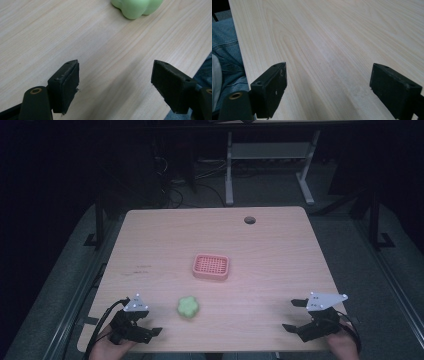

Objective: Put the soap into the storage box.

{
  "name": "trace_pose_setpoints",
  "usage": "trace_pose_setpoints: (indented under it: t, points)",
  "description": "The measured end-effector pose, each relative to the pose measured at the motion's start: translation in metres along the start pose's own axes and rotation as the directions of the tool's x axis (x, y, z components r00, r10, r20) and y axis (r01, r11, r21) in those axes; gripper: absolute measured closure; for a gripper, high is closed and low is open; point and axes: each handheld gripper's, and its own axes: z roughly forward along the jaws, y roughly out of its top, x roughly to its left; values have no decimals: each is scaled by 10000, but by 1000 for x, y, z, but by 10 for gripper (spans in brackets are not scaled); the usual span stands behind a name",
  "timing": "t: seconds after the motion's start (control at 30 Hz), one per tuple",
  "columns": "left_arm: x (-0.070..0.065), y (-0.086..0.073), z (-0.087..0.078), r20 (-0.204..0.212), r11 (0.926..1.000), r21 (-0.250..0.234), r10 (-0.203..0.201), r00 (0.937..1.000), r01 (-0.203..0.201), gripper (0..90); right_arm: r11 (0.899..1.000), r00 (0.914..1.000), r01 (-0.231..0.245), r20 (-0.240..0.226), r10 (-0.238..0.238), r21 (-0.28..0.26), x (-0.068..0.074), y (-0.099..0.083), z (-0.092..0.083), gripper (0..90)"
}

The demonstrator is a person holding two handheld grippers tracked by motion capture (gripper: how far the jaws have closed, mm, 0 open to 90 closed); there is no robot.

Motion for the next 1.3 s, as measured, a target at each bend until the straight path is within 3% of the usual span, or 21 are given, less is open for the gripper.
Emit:
trace_pose_setpoints:
  t: [0.3, 0.67, 0.83, 1.2, 1.3]
  points:
    - [-3, 2, -3, 11, 9992, -403, 0, 10000, 0, 230, 10000, 10000, 9, -8, -9, -4, 1, 1, 0, 138]
    - [-8, 7, 3, 32, 9994, -342, 113, 9999, -112, 219, 10000, 10000, -32, -28, 32, -25, 0, 1, 0, 138]
    - [-12, 14, 6, 10, 9992, -157, 381, 9993, -381, 218, 10000, 10000, -25, -18, 25, -44, 0, 0, -1, 138]
    - [-20, 25, 8, 20, 9974, -140, 700, 9975, -700, 219, 9999, 10000, 61, 21, -61, -84, 1, 1, -1, 138]
    - [-20, 27, 6, 1, 9967, -339, 731, 9973, -731, 217, 9999, 10000, 50, 41, -50, -91, 1, 1, -2, 138]
